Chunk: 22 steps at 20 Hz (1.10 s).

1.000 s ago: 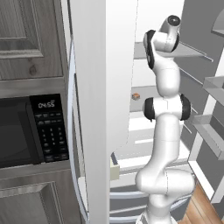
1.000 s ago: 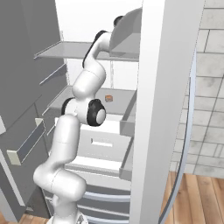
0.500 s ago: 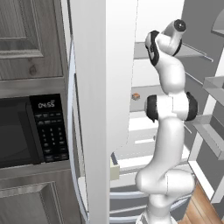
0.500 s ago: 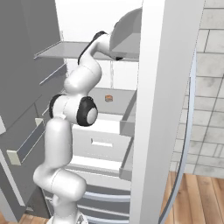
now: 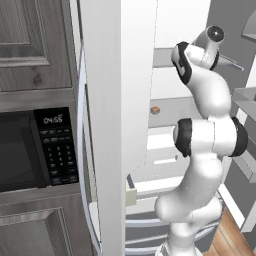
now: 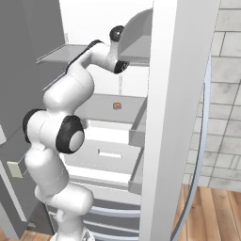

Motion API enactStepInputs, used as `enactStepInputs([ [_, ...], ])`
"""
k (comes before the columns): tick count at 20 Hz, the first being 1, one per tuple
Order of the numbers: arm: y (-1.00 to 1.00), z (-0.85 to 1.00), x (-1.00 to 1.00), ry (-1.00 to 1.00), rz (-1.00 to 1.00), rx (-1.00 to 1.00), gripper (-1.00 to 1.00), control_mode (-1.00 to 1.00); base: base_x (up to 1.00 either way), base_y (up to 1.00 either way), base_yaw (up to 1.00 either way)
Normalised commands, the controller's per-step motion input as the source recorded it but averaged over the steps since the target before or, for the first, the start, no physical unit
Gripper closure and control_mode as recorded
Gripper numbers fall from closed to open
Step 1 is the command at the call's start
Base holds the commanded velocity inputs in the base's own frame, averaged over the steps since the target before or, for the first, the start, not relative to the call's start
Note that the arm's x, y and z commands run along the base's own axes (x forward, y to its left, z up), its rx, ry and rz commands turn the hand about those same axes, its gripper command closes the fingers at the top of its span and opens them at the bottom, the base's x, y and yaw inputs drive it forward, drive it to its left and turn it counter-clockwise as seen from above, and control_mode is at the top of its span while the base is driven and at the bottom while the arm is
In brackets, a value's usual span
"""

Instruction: Move the sushi and scallops from the top shelf to the second highest shelf to make space. Then, place the pitcher from the counter on the cleared top shelf.

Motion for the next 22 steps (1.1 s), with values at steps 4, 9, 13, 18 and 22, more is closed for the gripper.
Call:
enactStepInputs([
  [4, 0.49, 0.00, -1.00, 0.09, 0.00, -0.13, 1.00, -1.00, 0.00, 0.00, 0.00],
  [9, 0.39, 0.00, -1.00, 0.14, 0.00, -0.09, 1.00, -1.00, 0.00, 0.00, 0.00],
  [13, 0.27, -0.26, -0.96, 0.07, 0.01, -0.07, 1.00, -1.00, 0.00, 0.00, 0.00],
  [18, 0.02, -0.58, -0.51, 0.09, 0.01, -0.02, 1.00, -1.00, 0.00, 0.00, 0.00],
  [22, -0.19, -0.79, -0.30, 0.11, 0.00, 0.00, 1.00, -1.00, 0.00, 0.00, 0.00],
])
